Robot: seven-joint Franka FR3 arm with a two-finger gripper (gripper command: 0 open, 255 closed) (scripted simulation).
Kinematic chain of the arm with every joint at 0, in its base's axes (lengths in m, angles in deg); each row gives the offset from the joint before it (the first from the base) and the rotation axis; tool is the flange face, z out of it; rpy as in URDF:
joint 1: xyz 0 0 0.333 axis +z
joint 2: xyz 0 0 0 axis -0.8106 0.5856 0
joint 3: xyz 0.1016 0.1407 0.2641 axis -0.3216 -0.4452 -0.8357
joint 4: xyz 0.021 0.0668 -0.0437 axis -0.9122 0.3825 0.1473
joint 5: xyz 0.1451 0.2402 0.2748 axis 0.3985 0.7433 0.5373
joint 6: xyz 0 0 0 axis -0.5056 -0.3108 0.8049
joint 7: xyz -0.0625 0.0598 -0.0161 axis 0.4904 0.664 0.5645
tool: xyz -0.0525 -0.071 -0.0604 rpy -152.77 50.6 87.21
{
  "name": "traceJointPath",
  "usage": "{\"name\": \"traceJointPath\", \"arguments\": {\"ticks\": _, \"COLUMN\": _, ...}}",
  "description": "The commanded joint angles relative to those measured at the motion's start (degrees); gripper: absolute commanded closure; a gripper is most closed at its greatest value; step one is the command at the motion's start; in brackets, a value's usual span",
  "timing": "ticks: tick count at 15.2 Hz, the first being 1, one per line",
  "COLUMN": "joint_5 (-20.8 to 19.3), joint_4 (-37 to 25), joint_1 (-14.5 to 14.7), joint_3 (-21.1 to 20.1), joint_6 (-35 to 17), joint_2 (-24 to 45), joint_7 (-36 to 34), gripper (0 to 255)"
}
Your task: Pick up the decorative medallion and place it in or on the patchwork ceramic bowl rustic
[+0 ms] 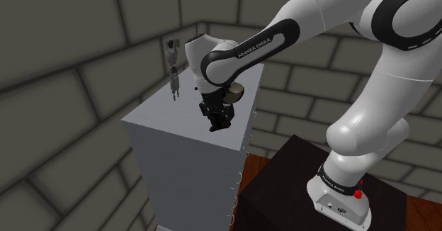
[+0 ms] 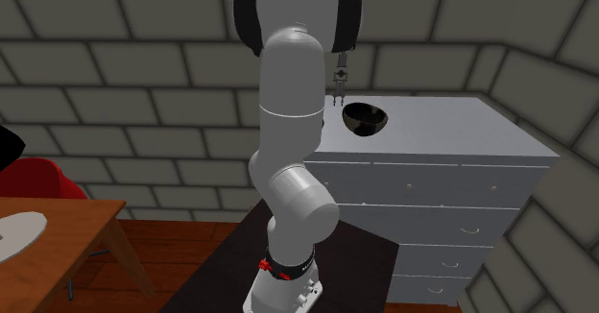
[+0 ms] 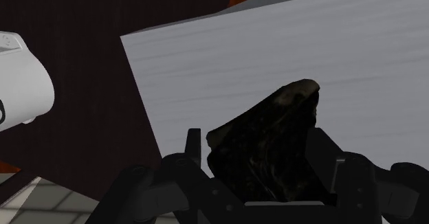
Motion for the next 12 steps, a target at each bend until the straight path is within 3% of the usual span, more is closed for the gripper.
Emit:
{"name": "traceJointPath", "arguments": {"ticks": 1, "joint_5": 0.4, "joint_4": -0.3, "joint_1": -0.1, "joint_3": 0.0, "joint_6": 0.7, "joint_2": -0.4, "joint_7": 0.4, "gripper": 255}}
{"name": "traceJointPath", "arguments": {"ticks": 12, "joint_5": 4.4, "joint_4": -5.4, "joint_1": -0.8, "joint_3": 0.5, "joint_6": 8.7, "joint_2": -5.7, "joint_7": 4.1, "gripper": 255}}
